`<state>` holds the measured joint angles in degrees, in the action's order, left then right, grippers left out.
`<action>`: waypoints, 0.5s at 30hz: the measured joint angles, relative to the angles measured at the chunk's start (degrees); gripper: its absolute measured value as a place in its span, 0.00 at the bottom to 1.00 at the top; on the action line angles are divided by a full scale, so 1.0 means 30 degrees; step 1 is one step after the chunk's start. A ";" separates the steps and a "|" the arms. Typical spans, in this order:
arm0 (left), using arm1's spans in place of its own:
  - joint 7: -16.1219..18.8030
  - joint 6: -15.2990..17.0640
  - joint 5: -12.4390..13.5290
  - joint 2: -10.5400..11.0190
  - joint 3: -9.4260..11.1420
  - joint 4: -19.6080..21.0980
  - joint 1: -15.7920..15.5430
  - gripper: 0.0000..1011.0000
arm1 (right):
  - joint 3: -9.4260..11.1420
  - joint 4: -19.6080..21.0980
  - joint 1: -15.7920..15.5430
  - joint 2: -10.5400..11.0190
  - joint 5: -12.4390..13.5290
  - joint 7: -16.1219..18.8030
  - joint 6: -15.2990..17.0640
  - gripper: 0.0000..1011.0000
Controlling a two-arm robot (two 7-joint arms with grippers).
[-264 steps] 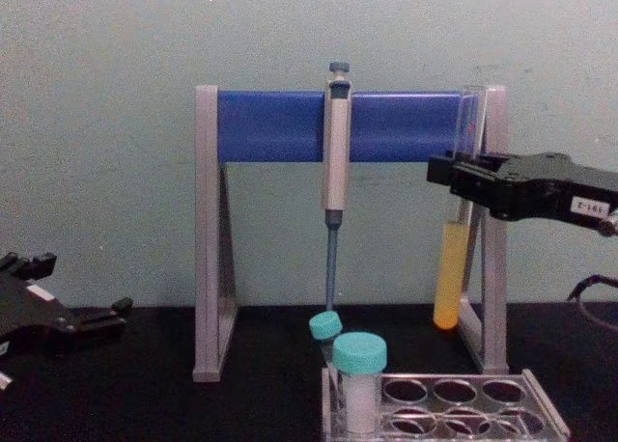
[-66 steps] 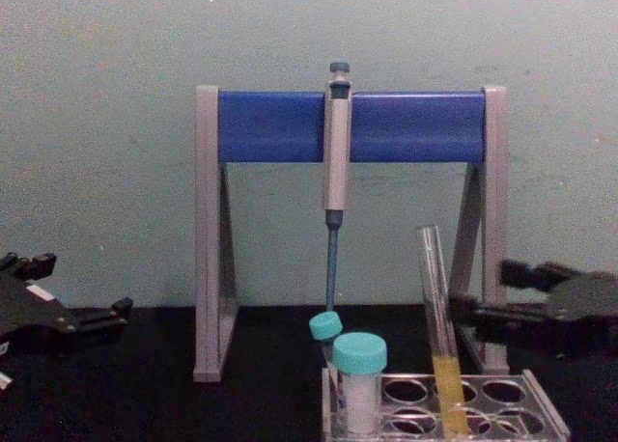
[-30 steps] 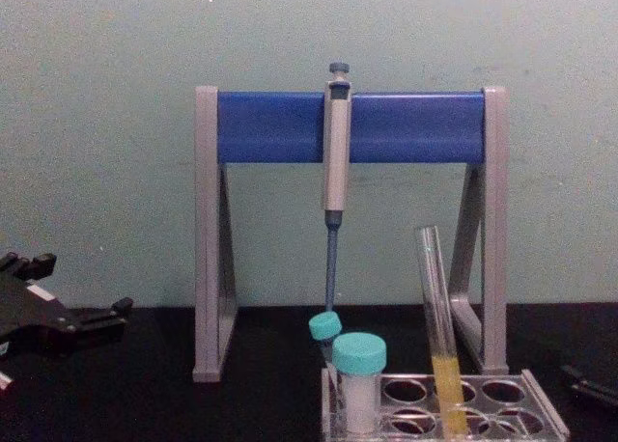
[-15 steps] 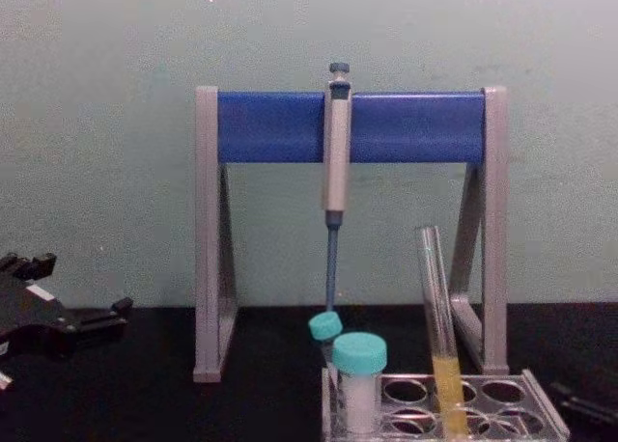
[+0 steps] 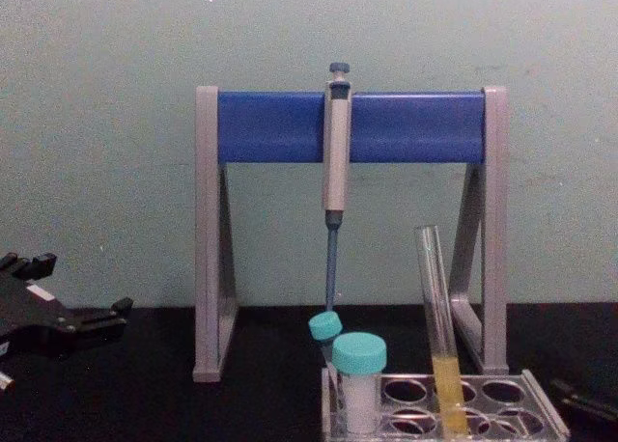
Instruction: Pick up the test tube from the test tube rack, shake it, then place it back into the test tube rack.
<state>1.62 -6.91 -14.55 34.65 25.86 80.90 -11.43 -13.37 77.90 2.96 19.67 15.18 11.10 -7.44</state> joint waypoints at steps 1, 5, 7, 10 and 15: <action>0.0000 0.0000 0.0000 0.0000 0.0000 0.0000 0.0000 1.00 | -0.0001 0.0003 -0.0002 0.0002 0.0002 -0.0003 0.0000 0.99; 0.0000 0.0000 0.0000 0.0000 0.0000 0.0000 -0.0001 1.00 | 0.0000 0.0011 -0.0008 0.0007 0.0010 -0.0014 -0.0010 0.99; -0.0001 -0.0001 0.0001 0.0000 -0.0001 0.0001 0.0000 1.00 | -0.0001 0.0013 -0.0011 0.0011 0.0011 -0.0020 -0.0015 0.99; 0.0000 0.0000 0.0001 0.0000 0.0000 0.0000 0.0000 1.00 | -0.0001 0.0019 -0.0017 0.0015 0.0011 -0.0027 -0.0019 0.99; 0.0000 -0.0001 0.0001 0.0000 -0.0001 0.0000 0.0000 1.00 | 0.0000 0.0029 -0.0018 0.0016 0.0011 -0.0035 -0.0019 0.99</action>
<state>1.62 -6.91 -14.55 34.65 25.86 80.90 -11.43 -13.37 77.99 2.91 19.72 15.21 10.99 -7.50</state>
